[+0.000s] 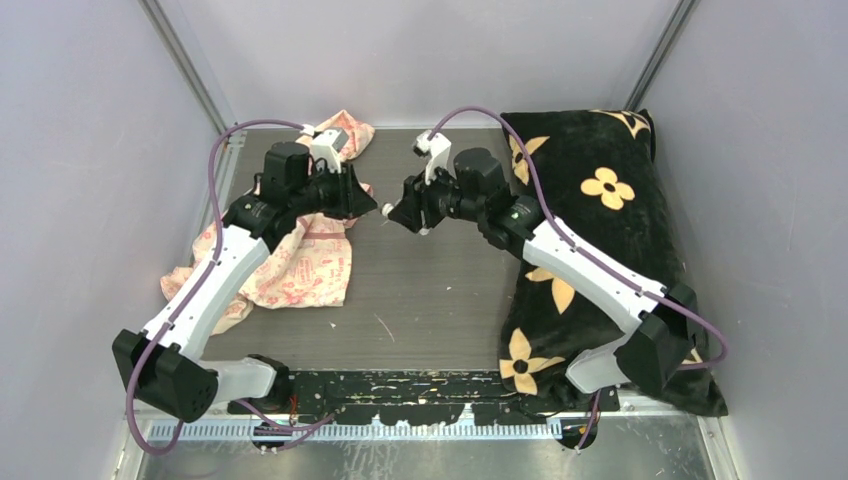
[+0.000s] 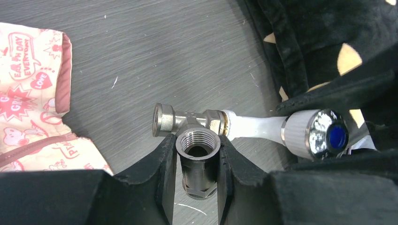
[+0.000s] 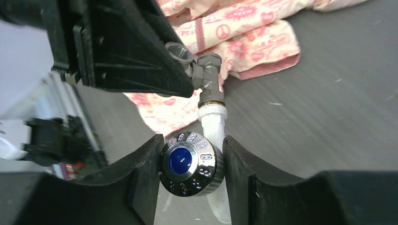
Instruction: Install the water faucets
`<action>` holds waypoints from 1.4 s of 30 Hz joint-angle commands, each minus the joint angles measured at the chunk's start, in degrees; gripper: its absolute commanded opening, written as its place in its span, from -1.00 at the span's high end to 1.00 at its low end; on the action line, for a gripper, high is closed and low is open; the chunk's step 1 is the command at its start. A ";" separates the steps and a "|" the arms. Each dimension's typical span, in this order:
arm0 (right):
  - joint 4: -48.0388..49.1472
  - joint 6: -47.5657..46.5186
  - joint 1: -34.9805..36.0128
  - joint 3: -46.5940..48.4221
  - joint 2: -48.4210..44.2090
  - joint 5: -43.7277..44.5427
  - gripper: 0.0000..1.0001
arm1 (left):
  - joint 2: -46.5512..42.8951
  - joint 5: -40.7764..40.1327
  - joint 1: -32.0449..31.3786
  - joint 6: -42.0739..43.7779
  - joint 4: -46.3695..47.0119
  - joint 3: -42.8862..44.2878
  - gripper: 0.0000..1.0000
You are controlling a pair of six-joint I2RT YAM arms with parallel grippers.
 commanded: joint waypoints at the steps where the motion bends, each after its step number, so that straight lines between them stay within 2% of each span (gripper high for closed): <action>1: 2.56 23.43 -6.06 2.74 2.11 -8.47 0.31 | -4.93 2.65 0.25 2.33 5.61 -0.69 1.00; 5: 7.39 33.57 -8.56 0.98 2.89 -12.13 0.37 | -6.53 3.05 0.23 2.63 7.83 -2.95 1.00; 12: 9.01 37.32 -9.30 0.17 3.88 -14.10 0.47 | -6.37 3.82 0.24 2.67 8.23 -3.19 1.00; 17: 11.50 46.68 -11.18 0.14 6.25 -17.63 0.56 | -7.49 4.14 0.25 2.97 10.80 -4.95 1.00; 18: 11.49 49.52 -12.03 -0.01 6.68 -18.05 0.63 | -8.08 4.18 0.27 3.15 11.95 -5.87 1.00; 21: 12.87 59.03 -14.14 -0.73 8.31 -21.31 0.78 | -11.64 6.01 0.24 3.46 20.54 -11.72 1.00; 24: 19.08 67.01 -15.34 -4.76 8.96 -23.30 0.73 | -15.73 6.93 0.27 1.98 32.37 -18.87 1.00; 26: 19.22 67.78 -15.75 -5.85 8.80 -23.18 0.64 | -17.31 6.05 0.25 1.61 35.05 -21.23 1.00; 27: 19.13 67.69 -15.84 -6.07 8.69 -23.10 0.51 | -17.52 5.54 0.25 1.71 34.94 -21.56 1.00; 30: 17.31 65.27 -15.86 -5.55 7.55 -22.81 -0.12 | -17.05 5.31 0.25 2.06 33.57 -20.91 1.00; 32: 14.84 61.56 -15.88 -4.62 6.16 -21.62 -0.38 | -16.87 5.21 0.25 1.73 33.43 -20.65 1.00; 34: 10.39 57.17 -15.91 -3.50 4.51 -20.40 -0.52 | -16.68 4.49 0.25 1.26 33.48 -20.43 1.00; 37: 8.60 52.43 -15.79 -3.74 2.13 -18.79 -0.70 | -16.10 3.69 0.25 0.50 32.64 -19.61 1.00; 42: 9.63 44.80 -15.16 -6.48 -3.03 -16.59 -0.83 | -14.77 2.60 0.25 -0.45 30.07 -17.71 1.00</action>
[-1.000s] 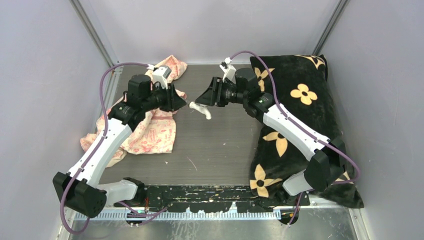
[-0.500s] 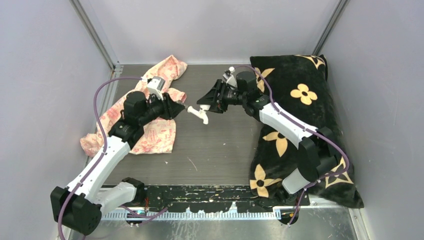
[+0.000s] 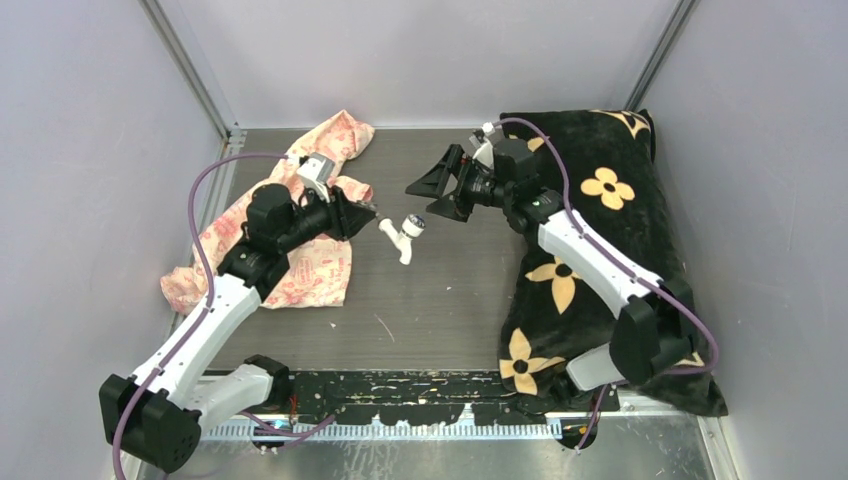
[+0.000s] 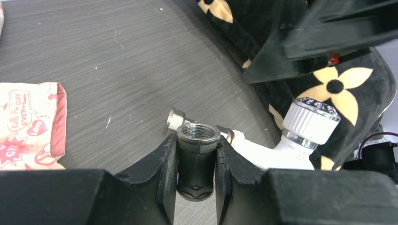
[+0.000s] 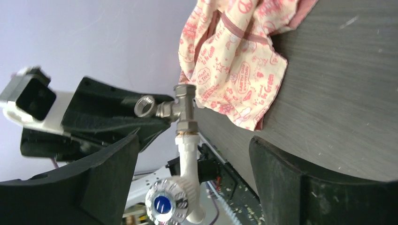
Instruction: Install the water faucets
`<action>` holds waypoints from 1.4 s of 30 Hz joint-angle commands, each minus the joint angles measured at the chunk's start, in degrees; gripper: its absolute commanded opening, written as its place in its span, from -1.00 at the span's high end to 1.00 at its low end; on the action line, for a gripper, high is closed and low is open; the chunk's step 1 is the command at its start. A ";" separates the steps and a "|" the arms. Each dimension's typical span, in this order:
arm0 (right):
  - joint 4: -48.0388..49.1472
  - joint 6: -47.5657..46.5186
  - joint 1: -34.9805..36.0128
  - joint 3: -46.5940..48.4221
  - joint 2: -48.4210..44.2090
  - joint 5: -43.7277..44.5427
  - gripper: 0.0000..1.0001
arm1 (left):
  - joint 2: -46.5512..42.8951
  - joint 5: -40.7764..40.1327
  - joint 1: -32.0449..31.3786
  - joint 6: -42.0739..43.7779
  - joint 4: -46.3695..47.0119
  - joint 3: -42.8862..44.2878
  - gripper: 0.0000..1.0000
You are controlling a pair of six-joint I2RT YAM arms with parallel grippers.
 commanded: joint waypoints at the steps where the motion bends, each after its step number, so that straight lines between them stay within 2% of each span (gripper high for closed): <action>1: 1.85 -8.86 0.84 0.12 -7.38 3.00 -0.86 | -0.02 -0.17 -0.07 -1.38 4.35 4.91 1.00; 9: -5.00 -14.27 5.22 1.27 -10.35 8.81 -0.92 | 0.49 -2.80 -0.10 -2.96 4.46 5.41 1.00; 15: -8.28 -16.24 11.14 1.62 -9.82 15.21 -0.92 | 0.02 -5.56 -0.05 -3.89 4.81 4.85 1.00; 19: -6.08 -13.35 11.92 0.79 -7.91 14.90 -0.82 | 0.01 -5.60 -0.11 -4.34 5.14 4.75 1.00; 25: 3.96 -5.08 12.08 -1.88 -5.62 14.77 -0.41 | -1.23 -6.13 -0.15 -5.47 6.95 3.23 1.00; 28: 9.81 -0.01 12.09 -3.73 -4.42 14.70 0.01 | -2.06 -6.60 -0.14 -5.97 8.79 1.72 1.00; 33: 11.75 2.73 12.13 -5.03 -3.98 15.98 0.56 | -3.34 -7.23 -0.15 -5.75 9.69 0.17 1.00; 38: 12.93 5.89 11.97 -5.42 -4.22 17.14 0.86 | -4.67 -7.75 -0.13 -5.84 11.88 -1.65 1.00; 42: 11.20 3.29 12.01 -3.97 -4.12 17.56 0.98 | -4.69 -7.86 -0.15 -5.63 11.74 -1.72 1.00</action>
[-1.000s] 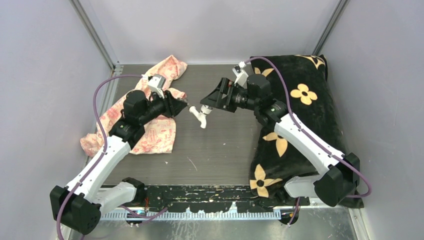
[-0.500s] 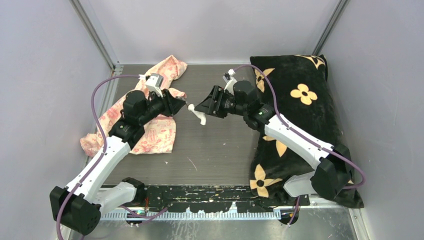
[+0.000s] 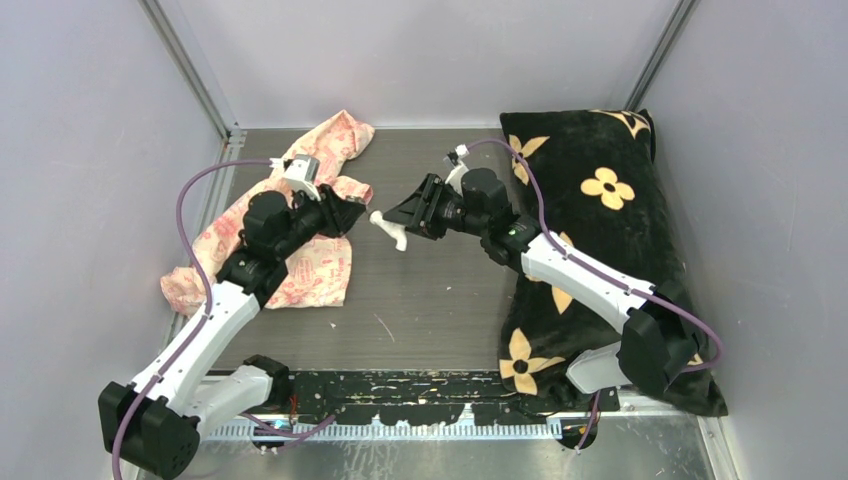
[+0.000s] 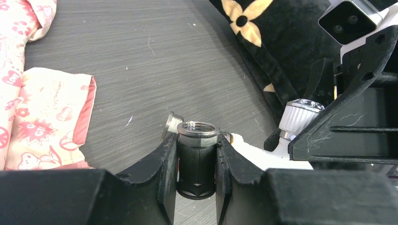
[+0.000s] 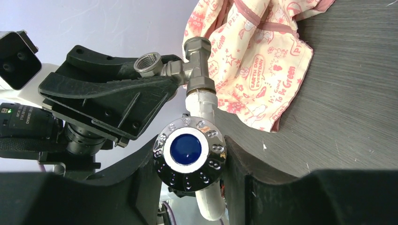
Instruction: Install the water faucets
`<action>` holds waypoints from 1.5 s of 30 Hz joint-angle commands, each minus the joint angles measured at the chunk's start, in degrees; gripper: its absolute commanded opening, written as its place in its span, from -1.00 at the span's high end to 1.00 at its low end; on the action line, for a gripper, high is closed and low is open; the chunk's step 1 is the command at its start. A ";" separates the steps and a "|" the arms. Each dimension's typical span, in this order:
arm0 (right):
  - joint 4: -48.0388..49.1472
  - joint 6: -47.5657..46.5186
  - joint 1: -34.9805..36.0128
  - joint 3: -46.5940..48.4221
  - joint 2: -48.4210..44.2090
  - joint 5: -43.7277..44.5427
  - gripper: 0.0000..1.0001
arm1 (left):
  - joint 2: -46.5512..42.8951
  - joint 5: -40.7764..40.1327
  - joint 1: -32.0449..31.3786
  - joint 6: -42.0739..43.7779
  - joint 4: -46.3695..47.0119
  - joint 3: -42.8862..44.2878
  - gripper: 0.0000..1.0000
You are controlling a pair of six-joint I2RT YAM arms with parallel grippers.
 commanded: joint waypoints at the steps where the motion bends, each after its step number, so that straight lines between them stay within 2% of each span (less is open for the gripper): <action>1: 2.41 -0.85 -0.30 2.76 -0.44 3.50 0.98 | -2.54 1.40 -0.26 -0.82 8.93 1.08 1.00; 2: 0.72 -3.02 -0.17 3.35 -0.55 4.23 0.98 | -2.14 1.49 -0.28 -1.03 8.46 1.63 1.00; 3: -1.14 -5.46 -0.12 3.72 -0.79 4.92 0.98 | -1.57 1.74 -0.26 -1.17 7.54 2.52 0.77; 6: -6.03 -14.01 -0.03 4.51 -1.87 8.04 0.98 | 0.36 1.80 -0.26 -1.83 3.91 5.41 -0.28; 7: -7.21 -17.49 -0.03 4.64 -2.24 9.25 0.98 | 0.85 1.87 -0.23 -2.22 3.29 6.12 -0.54; 9: -8.29 -21.42 -0.03 4.64 -2.94 11.34 0.98 | 1.56 1.66 -0.26 -2.97 2.05 7.25 -0.91; 10: -8.62 -22.85 -0.02 4.68 -3.13 12.35 0.98 | 1.84 1.67 -0.26 -3.21 1.75 7.75 -0.98; 13: -8.48 -26.41 -0.11 4.45 -3.14 15.40 0.98 | 2.87 2.96 -0.26 -3.45 0.82 8.93 -0.99; 16: -4.05 -30.76 -1.18 1.30 -2.57 18.18 0.98 | 3.04 2.88 -0.26 -4.16 0.52 9.75 -0.99; 22: 21.50 -38.29 -7.17 -8.03 2.99 19.07 0.98 | 2.24 1.00 -0.26 -3.51 -2.12 9.45 -0.99; 25: 36.48 -45.59 -7.53 -10.41 9.54 23.44 0.98 | 1.97 0.04 -0.25 -3.41 -1.87 9.00 -0.99; 27: 45.96 -46.75 -7.80 -11.71 14.82 24.02 0.98 | 2.01 -0.34 -0.16 -3.18 -2.35 9.14 -0.99; 30: 50.74 -44.32 -8.07 -12.16 20.13 24.37 0.98 | 2.00 -0.92 -0.24 -1.82 -5.30 10.30 -0.99; 31: 51.77 -42.55 -8.10 -12.99 21.08 24.46 0.77 | 1.82 -1.19 -0.22 -1.35 -6.17 10.62 -0.99; 32: 52.81 -40.42 -8.13 -14.05 21.34 25.03 0.30 | 1.62 -1.50 -0.22 -0.84 -6.97 10.85 -0.99; 33: 53.52 -38.27 -8.11 -15.15 21.12 25.37 -0.40 | 1.39 -1.86 -0.17 -0.40 -7.64 10.91 -0.99; 34: 53.02 -36.52 -8.17 -16.05 20.06 25.86 -0.86 | 1.07 -2.27 -0.16 -0.10 -7.99 10.91 -0.99; 35: 50.83 -35.32 -8.07 -16.40 18.58 26.85 -0.98 | 0.91 -2.59 -0.14 0.06 -8.21 10.96 -0.99; 37: 40.17 -34.59 -8.11 -14.15 13.82 30.04 -0.99 | 1.07 -2.92 -0.17 0.13 -8.78 11.22 -0.99; 39: 20.72 -35.03 -8.12 -6.54 9.39 34.61 -1.00 | 1.79 -3.25 -0.18 -0.52 -9.47 11.64 -0.99; 42: -7.48 -35.47 -8.11 8.26 8.62 45.00 -0.99 | 3.61 -4.39 -0.15 -2.47 -11.01 12.98 -0.99; 45: -18.88 -38.47 -8.15 14.83 7.54 50.37 -0.99 | 5.72 -5.64 -0.17 -3.96 -13.68 15.08 -0.99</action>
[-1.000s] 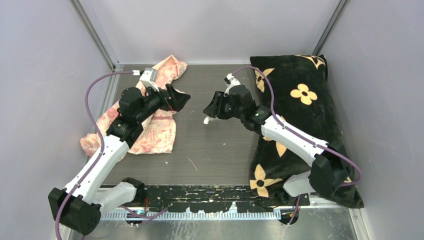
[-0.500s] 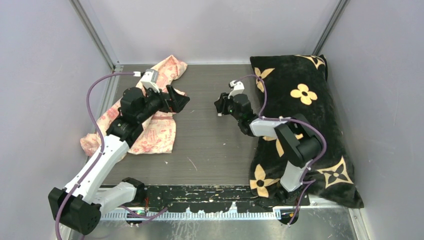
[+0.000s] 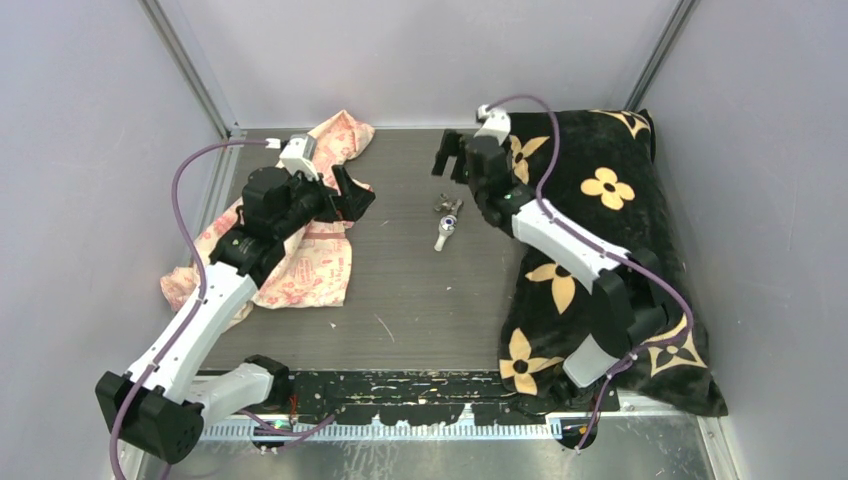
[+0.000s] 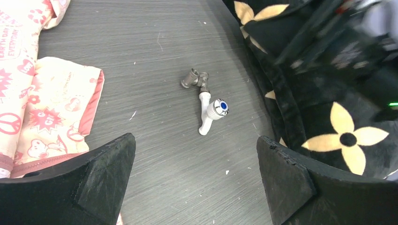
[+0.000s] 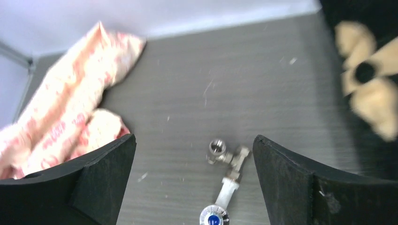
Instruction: Install the water faucets
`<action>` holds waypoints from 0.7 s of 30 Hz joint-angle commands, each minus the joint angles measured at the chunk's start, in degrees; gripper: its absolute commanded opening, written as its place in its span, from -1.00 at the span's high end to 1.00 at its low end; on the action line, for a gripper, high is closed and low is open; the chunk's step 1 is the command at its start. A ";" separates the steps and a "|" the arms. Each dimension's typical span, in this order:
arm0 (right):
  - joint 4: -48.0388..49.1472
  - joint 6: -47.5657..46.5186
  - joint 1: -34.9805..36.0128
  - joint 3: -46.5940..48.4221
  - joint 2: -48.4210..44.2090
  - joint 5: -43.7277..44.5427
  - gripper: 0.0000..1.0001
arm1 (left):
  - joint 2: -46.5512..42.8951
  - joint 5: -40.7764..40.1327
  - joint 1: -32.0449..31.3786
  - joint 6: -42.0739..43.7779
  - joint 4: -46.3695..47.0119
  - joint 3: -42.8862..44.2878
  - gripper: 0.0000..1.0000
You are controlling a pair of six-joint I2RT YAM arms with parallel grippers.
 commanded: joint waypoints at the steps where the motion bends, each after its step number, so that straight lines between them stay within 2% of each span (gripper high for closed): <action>1: -25.67 -2.99 0.01 11.10 -5.96 13.62 -0.99 | 2.56 -3.33 -0.06 -2.23 -3.36 5.15 -0.99; 4: -33.81 -3.56 -0.35 15.35 -7.05 17.61 -1.00 | 3.60 -6.62 -0.03 -3.09 -6.93 7.30 -0.99; 9: -43.91 1.46 -0.36 19.81 -7.94 29.77 -1.00 | 4.24 -11.50 0.40 -2.69 -12.87 10.43 -0.99; 12: -45.45 2.96 -0.36 19.19 -9.09 35.61 -0.99 | 6.01 -16.50 0.42 -2.33 -19.15 13.32 -0.99; 15: -45.76 2.92 -0.35 18.18 -10.39 37.83 -1.00 | 6.31 -21.33 0.42 -3.57 -23.72 14.66 -0.99; 21: -45.51 5.38 -0.35 18.12 -11.66 39.16 -0.99 | 3.04 -26.04 0.47 -4.30 -22.84 12.14 -0.99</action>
